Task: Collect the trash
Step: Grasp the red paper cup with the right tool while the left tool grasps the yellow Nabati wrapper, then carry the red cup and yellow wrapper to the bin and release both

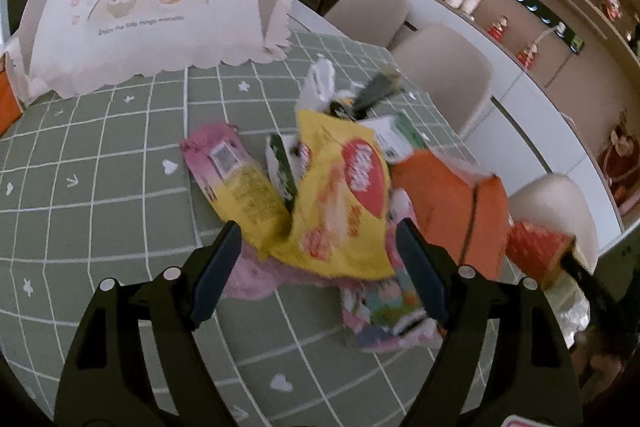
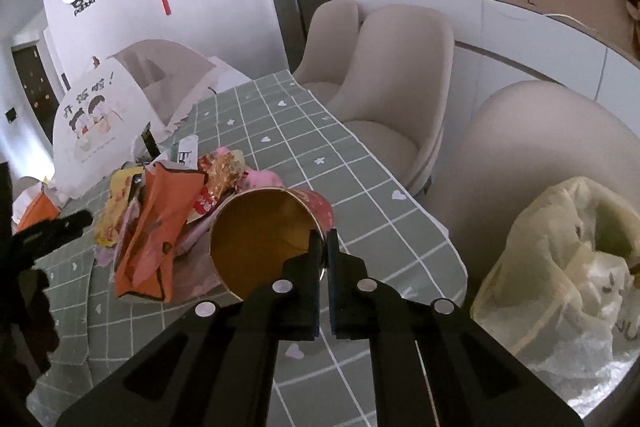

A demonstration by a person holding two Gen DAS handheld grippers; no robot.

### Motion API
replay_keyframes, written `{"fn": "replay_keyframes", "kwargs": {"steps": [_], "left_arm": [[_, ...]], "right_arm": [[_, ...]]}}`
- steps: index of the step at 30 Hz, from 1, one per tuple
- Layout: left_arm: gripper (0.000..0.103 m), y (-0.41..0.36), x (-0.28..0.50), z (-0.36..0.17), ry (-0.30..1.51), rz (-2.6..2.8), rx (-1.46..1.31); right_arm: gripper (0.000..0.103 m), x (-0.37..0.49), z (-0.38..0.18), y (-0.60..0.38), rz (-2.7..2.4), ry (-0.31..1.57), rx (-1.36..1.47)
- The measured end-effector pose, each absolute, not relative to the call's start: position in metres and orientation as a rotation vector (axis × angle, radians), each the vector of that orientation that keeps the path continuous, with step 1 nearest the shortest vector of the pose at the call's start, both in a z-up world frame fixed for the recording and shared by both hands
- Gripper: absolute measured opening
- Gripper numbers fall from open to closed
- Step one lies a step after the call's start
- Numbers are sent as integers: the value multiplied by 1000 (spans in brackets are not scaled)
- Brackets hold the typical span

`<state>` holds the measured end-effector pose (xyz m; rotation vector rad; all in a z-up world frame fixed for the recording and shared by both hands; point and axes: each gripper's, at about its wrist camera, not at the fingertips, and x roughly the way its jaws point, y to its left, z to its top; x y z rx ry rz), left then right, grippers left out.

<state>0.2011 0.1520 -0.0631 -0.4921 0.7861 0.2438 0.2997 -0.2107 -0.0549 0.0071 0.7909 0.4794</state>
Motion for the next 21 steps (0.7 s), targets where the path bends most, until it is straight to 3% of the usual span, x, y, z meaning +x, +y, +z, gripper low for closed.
{"fn": "replay_keyframes", "kwargs": {"steps": [7,8,12,14,21], "left_arm": [[75,164,243,-78,834,256,-497],[71,164,248,-80,844,252,-492],[22,159,261,-84,885,188,-512],[12,157,254,-75,857,172,-524],[12,142,213,6,712,170,-440]], "right_arm": [[5,286,-53,-214,479,780,-19],[5,286,-53,-215,480,780,-18],[5,278,-48,-219,481,762,-15],[5,274,-42,-222,480,746,-11],[5,260,-9,-239,505,659,17]]}}
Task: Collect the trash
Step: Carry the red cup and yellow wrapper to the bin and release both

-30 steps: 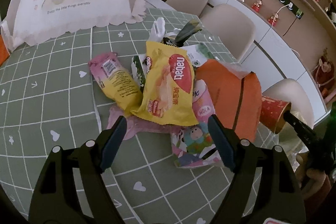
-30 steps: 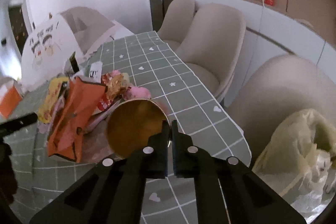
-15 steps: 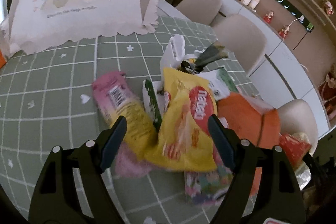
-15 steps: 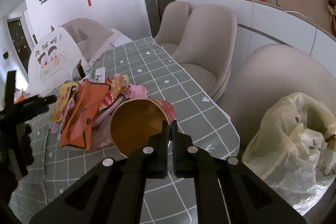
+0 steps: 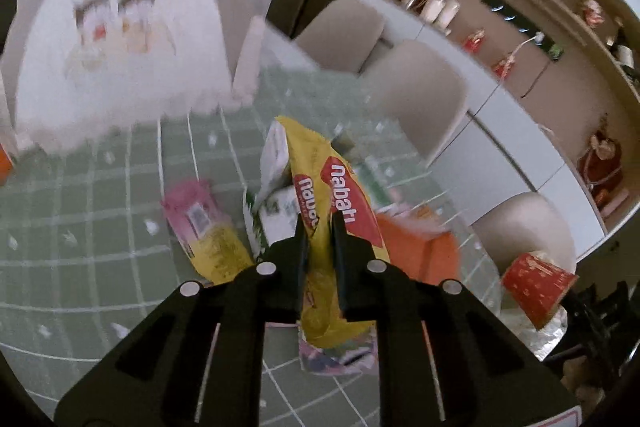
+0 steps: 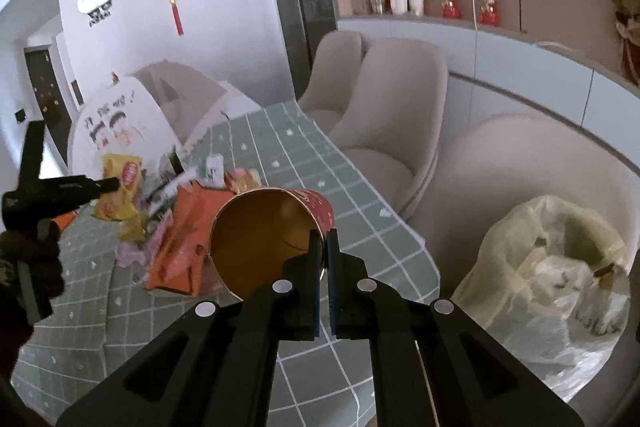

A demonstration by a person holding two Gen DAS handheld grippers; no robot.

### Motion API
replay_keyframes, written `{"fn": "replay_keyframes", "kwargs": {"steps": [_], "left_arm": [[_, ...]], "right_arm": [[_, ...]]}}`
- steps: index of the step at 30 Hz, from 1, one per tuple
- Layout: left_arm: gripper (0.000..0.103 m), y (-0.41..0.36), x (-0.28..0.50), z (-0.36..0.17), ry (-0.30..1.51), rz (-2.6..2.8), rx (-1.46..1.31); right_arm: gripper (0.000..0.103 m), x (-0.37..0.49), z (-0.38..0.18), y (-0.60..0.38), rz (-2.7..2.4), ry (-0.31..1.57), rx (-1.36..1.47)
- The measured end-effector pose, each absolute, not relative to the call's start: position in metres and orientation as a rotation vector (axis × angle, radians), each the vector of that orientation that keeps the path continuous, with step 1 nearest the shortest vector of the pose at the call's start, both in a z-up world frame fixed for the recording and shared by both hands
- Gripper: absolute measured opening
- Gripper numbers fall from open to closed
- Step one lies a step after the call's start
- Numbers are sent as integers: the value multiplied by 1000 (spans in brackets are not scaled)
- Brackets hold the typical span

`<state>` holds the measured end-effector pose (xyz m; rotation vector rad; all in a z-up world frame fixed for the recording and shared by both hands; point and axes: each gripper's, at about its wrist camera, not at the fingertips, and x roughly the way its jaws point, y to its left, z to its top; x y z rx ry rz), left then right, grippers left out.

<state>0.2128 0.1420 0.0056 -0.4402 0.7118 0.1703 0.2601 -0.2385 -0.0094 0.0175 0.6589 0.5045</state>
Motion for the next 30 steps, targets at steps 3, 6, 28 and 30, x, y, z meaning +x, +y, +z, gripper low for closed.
{"fn": "replay_keyframes", "kwargs": {"steps": [3,6,28,30], "left_arm": [[12,126,200,43,641,148,-392],[12,99,194,76,561,108,-351],[12,-261,364,20,854,-653,-225],[13,-285,377,-1,899,-679,-219]], "right_arm": [[5,256,6,-247,514,614,28],[5,252,22,-267,506,571,45],[5,242,71,-524,-92,544,69],[5,246,62,-535,-115,572,85]]}}
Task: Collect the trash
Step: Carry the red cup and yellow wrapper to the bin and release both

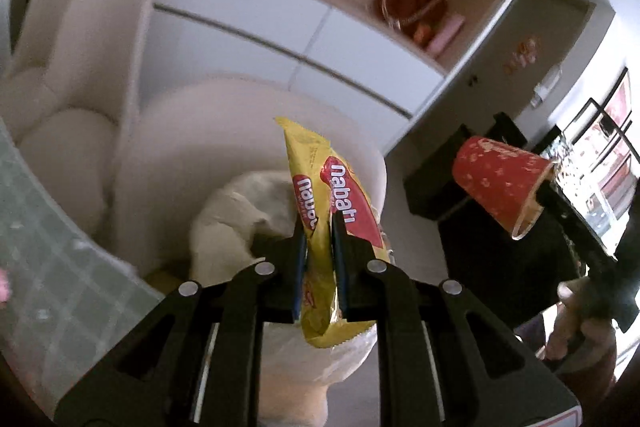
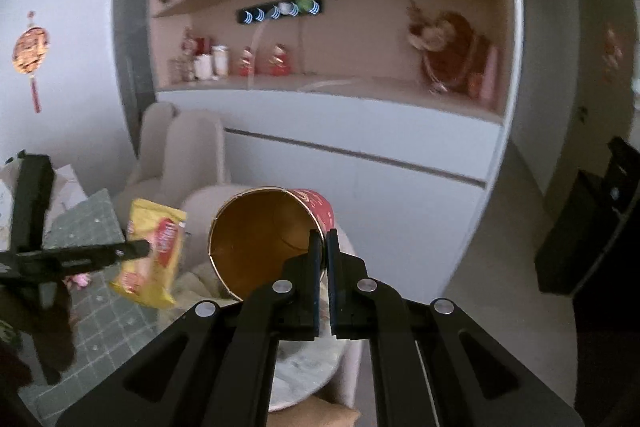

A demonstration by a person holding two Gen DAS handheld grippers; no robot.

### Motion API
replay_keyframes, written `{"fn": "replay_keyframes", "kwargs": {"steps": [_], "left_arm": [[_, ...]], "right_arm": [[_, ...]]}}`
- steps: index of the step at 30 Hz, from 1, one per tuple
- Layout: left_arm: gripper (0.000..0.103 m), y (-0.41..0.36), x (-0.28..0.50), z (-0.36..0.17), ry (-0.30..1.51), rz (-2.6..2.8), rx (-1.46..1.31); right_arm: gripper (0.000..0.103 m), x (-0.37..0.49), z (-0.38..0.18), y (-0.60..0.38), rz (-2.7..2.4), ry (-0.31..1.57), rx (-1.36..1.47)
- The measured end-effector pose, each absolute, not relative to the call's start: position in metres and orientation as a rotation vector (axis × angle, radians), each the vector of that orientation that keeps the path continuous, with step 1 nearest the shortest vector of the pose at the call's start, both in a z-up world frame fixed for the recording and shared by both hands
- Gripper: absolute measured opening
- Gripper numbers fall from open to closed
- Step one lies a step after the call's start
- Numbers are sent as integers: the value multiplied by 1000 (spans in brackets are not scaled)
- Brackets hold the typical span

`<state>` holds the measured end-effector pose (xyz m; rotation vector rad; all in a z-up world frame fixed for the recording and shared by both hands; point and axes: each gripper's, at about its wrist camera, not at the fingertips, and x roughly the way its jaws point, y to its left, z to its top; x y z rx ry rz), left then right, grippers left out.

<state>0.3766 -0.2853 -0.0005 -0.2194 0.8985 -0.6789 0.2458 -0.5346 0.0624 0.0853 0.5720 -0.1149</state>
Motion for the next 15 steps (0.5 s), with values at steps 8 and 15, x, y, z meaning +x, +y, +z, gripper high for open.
{"fn": "replay_keyframes", "kwargs": {"steps": [8,15], "left_arm": [[46,-287,392,-33,991,-620,-225],[48,-218,373,-12,912,-488,-245]], "right_arm": [[5,275,39,-524,-65,632,80],[5,319,-17,-468,62,737,-43]]}}
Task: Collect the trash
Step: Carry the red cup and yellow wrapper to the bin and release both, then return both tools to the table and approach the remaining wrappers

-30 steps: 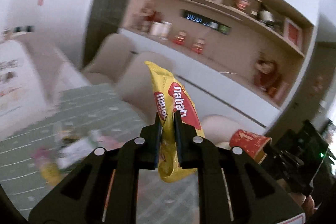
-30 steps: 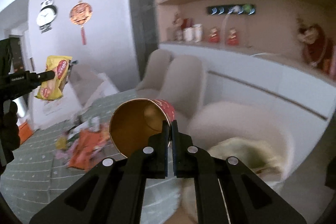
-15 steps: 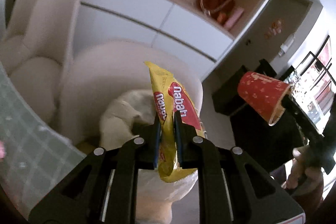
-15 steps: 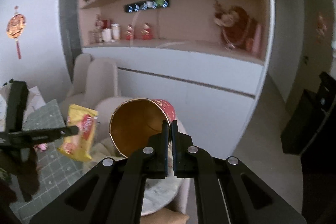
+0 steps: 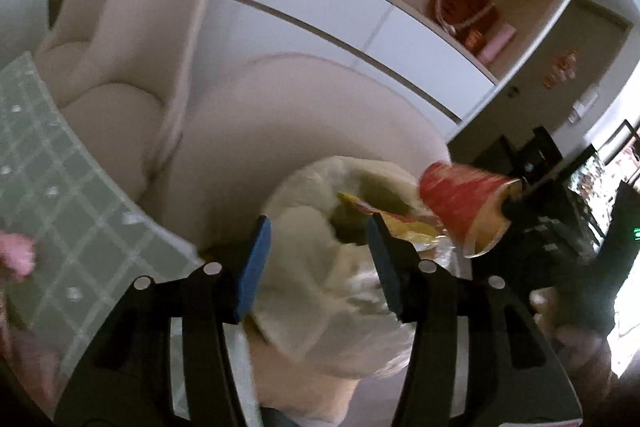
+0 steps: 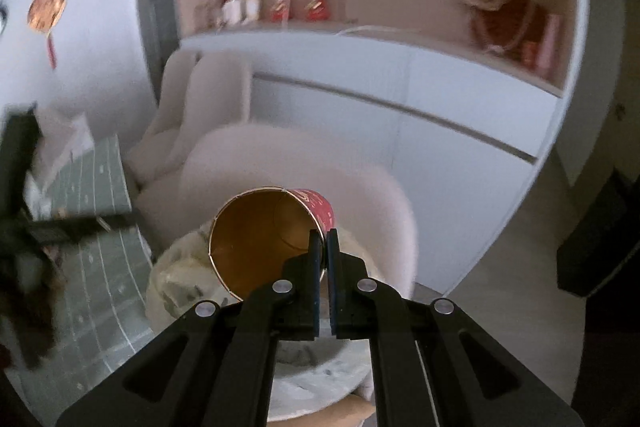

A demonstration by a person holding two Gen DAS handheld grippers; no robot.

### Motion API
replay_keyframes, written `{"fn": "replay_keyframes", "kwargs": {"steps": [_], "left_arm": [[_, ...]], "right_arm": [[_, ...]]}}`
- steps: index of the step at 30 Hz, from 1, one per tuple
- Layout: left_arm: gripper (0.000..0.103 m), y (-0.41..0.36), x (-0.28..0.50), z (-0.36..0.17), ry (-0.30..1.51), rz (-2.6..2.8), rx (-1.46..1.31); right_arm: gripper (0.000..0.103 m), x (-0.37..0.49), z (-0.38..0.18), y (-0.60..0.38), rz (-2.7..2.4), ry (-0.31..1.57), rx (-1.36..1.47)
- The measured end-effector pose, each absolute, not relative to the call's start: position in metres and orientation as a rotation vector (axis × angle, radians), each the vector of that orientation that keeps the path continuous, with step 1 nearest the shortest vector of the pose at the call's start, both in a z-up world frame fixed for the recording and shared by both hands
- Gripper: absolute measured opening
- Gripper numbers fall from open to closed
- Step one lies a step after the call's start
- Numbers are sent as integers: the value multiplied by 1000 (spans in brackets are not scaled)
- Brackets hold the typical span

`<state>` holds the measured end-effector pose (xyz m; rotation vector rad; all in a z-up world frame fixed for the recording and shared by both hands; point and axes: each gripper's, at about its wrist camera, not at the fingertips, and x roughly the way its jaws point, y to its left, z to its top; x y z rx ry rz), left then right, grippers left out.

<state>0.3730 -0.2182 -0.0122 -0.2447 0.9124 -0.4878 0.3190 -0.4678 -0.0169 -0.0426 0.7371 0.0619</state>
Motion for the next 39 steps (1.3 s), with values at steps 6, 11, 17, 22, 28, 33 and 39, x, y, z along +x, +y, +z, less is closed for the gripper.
{"fn": "replay_keyframes", "kwargs": {"steps": [6,11,17,22,28,33,39], "left_arm": [[48,-162,348,-12,899,-390,-234],[48,-122,322,-20,916,-311,-273],[48,-92,297,-28,934,-239,-332],[53,-64,266,-21,875,-186,-360],[53,-23,223,-10,798,-69,-335],[55,24,187,-12,771,74,-328],[55,90,151,-25,742,270,-381]], "right_arm": [[5,337,-74,-431,170,860,-115],[6,336,-87,-428,210,924,-98],[6,324,-88,-430,209,937,-91],[31,304,-76,-435,186,860,-27],[37,277,-51,-429,186,770,9],[37,268,-36,-407,229,719,36],[48,265,-28,-355,368,680,67]]}}
